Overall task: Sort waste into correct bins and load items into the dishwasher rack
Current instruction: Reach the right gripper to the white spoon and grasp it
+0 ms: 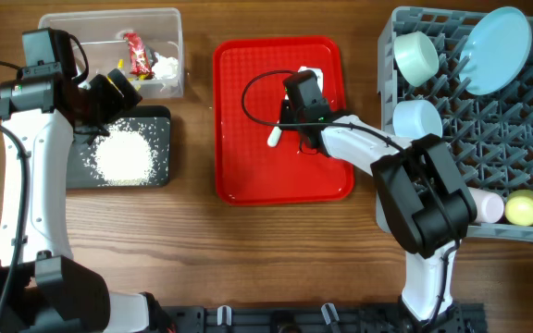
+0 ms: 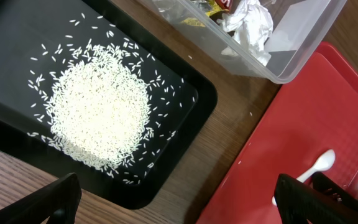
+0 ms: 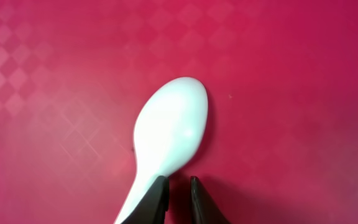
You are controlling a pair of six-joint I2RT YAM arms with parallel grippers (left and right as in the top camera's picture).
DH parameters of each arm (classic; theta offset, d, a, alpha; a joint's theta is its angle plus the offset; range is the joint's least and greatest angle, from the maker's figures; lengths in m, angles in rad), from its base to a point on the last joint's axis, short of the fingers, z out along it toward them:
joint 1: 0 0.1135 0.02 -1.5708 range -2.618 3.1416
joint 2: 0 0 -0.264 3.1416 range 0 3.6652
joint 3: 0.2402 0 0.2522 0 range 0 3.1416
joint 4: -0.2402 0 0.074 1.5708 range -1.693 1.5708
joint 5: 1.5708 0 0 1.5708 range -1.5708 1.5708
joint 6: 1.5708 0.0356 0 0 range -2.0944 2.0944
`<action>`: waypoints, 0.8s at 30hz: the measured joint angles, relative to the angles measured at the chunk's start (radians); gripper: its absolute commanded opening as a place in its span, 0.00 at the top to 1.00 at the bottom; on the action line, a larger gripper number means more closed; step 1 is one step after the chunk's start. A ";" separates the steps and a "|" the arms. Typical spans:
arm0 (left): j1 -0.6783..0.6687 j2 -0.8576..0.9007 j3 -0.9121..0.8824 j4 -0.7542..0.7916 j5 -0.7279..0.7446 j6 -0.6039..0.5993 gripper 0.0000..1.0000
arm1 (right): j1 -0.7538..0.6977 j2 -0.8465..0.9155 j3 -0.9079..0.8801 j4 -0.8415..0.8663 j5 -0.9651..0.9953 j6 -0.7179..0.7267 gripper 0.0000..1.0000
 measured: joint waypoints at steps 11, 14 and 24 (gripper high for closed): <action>0.000 0.000 0.000 0.000 0.000 0.000 0.00 | -0.008 -0.003 0.142 -0.364 -0.209 -0.127 0.25; 0.000 0.000 0.000 0.000 0.000 0.000 0.00 | -0.008 -0.005 0.158 -0.439 -0.240 -0.150 0.31; 0.000 0.000 0.000 0.000 0.000 0.000 0.00 | 0.103 0.002 0.164 -0.428 -0.135 -0.172 0.33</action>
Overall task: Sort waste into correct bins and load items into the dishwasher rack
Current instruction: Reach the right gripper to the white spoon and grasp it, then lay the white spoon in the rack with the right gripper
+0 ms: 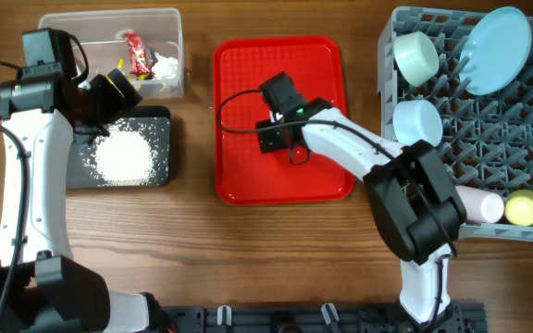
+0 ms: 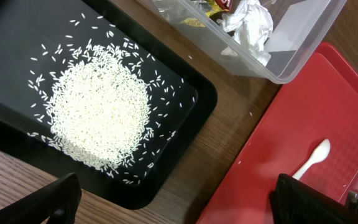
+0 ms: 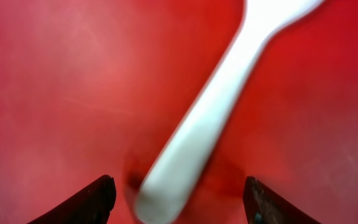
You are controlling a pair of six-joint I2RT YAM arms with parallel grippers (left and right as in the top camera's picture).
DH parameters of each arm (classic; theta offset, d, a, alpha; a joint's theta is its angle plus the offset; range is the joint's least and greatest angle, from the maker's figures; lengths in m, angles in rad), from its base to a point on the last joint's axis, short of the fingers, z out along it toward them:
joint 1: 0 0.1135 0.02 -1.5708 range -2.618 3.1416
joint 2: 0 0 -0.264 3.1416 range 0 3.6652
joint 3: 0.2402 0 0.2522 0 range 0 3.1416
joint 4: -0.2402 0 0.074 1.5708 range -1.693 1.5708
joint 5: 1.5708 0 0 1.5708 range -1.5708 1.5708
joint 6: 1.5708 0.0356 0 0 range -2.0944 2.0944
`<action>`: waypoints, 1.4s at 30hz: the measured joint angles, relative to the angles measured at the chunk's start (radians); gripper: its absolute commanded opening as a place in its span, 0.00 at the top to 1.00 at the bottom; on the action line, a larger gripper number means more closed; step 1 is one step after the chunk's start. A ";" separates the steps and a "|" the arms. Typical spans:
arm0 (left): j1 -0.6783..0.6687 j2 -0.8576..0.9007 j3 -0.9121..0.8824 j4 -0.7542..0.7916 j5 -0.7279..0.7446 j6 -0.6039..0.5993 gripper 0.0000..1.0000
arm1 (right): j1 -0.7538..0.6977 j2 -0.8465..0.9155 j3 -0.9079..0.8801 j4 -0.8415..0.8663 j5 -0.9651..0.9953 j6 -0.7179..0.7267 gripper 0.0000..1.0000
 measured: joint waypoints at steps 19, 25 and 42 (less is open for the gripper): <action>0.000 0.000 0.000 0.000 0.000 0.000 0.00 | -0.080 0.036 0.045 -0.039 -0.021 0.000 0.96; 0.000 0.000 0.000 0.000 0.000 0.000 0.00 | -0.098 0.017 0.050 -0.152 -0.097 -0.028 0.96; 0.000 0.000 0.000 0.000 0.000 0.000 0.00 | -0.561 -0.516 0.050 -0.401 -0.087 -0.053 0.96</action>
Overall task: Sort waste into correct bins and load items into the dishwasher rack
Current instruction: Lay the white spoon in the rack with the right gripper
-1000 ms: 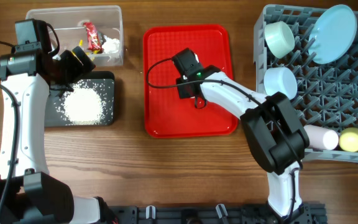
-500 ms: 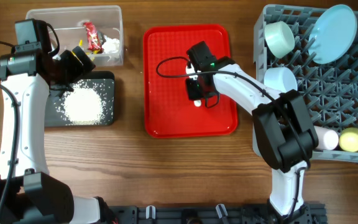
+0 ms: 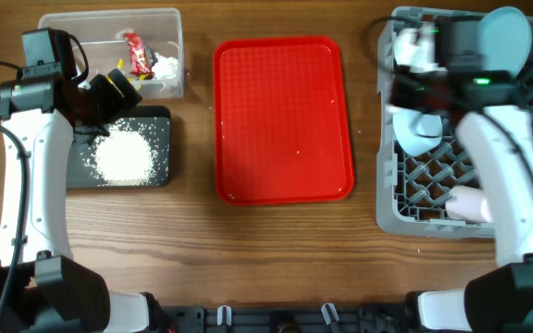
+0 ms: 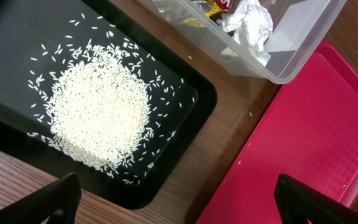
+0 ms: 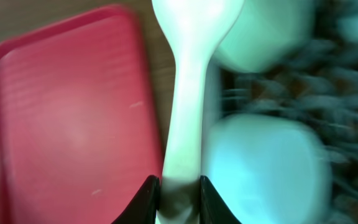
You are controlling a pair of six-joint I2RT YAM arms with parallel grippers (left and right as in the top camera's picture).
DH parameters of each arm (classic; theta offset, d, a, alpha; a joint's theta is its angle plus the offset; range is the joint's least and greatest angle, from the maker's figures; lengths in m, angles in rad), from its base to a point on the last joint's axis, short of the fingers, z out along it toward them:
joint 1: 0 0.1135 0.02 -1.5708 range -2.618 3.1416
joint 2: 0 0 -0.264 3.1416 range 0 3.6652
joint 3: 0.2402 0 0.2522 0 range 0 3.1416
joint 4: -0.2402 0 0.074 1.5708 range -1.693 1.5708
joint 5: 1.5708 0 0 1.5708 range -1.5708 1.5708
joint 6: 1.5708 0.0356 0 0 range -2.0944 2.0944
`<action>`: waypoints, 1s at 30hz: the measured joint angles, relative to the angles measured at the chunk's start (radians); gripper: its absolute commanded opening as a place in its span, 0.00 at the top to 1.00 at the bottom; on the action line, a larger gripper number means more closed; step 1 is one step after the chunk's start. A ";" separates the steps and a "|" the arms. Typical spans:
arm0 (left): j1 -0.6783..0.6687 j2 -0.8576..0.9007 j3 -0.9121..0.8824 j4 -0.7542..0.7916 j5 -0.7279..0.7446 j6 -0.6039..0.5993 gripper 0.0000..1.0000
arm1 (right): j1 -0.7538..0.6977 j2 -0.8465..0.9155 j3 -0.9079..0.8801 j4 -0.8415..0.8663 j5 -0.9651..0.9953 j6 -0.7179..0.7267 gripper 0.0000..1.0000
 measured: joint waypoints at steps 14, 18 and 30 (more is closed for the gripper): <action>0.000 0.000 0.000 0.000 0.000 0.000 0.00 | -0.300 0.000 0.000 -0.132 0.012 0.124 0.96; 0.000 0.000 0.000 0.000 0.000 0.000 0.00 | -0.302 0.000 -0.020 -0.159 0.120 0.309 0.96; 0.000 0.000 0.000 0.000 0.000 0.000 0.00 | -0.315 0.000 -0.192 -0.196 0.371 0.954 0.33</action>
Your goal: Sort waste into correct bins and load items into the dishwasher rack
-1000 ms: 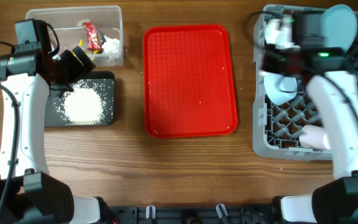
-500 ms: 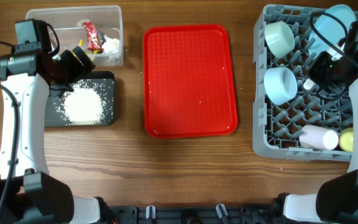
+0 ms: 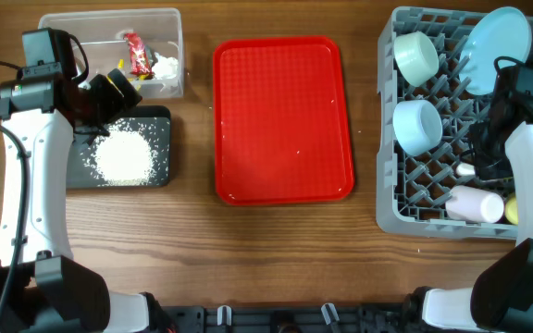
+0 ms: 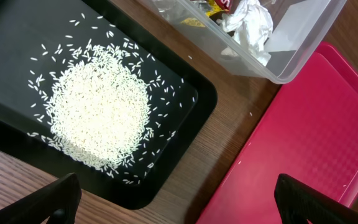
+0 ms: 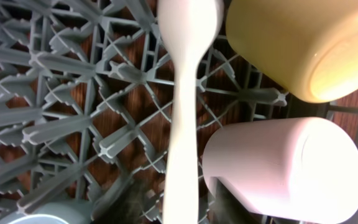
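My right gripper [image 3: 477, 159] is over the right part of the grey dishwasher rack [image 3: 433, 220], shut on a white spoon [image 5: 185, 93]. The spoon points away from the wrist, just above the rack's tines. Its bowl is next to a yellow cup [image 5: 303, 43] and its handle runs beside a pink cup [image 5: 284, 168]. The fingers are only dark blurs at the bottom of the right wrist view. The red tray [image 3: 283, 120] holds nothing. My left gripper [image 4: 179, 202] is open and holds nothing. It hangs over the gap between the black tray of rice [image 4: 17, 37] and the red tray [image 4: 303, 143].
A clear bin [image 3: 109, 20] with wrappers and crumpled paper stands at the back left. The rack also holds a green cup [image 3: 416, 55], a light blue plate [image 3: 496, 37] and a light blue cup [image 3: 416, 125]. Bare wood lies along the table's front.
My right gripper has moved with the spoon from the rack's left edge, by the green and light blue cups, to the rack's right part beside the pink and yellow cups. The left arm is unchanged.
My right gripper was shut beside the spoon's bowl on the red tray. Then it stood open astride the handle. Later it held the spoon at the rack's left edge, leaving the tray bare, and now holds it low over the rack's right side.
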You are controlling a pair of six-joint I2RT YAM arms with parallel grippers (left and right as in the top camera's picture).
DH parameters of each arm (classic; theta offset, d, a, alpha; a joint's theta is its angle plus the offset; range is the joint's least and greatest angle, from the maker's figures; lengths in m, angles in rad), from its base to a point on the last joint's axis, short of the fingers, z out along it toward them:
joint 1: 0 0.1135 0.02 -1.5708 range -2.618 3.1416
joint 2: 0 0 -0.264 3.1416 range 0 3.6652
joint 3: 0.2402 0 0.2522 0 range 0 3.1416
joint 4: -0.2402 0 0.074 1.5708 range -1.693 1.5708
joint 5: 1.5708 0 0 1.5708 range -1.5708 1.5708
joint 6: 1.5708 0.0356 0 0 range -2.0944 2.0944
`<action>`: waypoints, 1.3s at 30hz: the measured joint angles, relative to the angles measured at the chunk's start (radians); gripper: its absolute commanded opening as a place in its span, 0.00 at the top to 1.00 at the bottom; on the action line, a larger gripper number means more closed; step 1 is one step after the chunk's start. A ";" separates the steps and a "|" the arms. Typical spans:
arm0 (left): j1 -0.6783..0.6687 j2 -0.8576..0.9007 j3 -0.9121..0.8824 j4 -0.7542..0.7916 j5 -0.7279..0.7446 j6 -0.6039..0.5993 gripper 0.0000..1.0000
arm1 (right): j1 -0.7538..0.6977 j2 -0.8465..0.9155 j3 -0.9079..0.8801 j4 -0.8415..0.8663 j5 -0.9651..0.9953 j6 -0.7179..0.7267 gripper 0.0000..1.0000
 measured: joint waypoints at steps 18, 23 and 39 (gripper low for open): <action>0.000 0.000 0.000 0.000 0.000 0.000 0.00 | 0.114 -0.021 0.022 0.224 -1.027 -1.017 0.00; 0.000 0.000 0.000 0.000 0.000 0.000 0.00 | 0.387 -0.305 0.022 0.243 -1.002 -1.146 0.00; 0.000 0.000 0.000 -0.002 0.000 0.000 0.00 | 0.528 -0.815 -0.066 0.197 -0.603 -1.311 0.00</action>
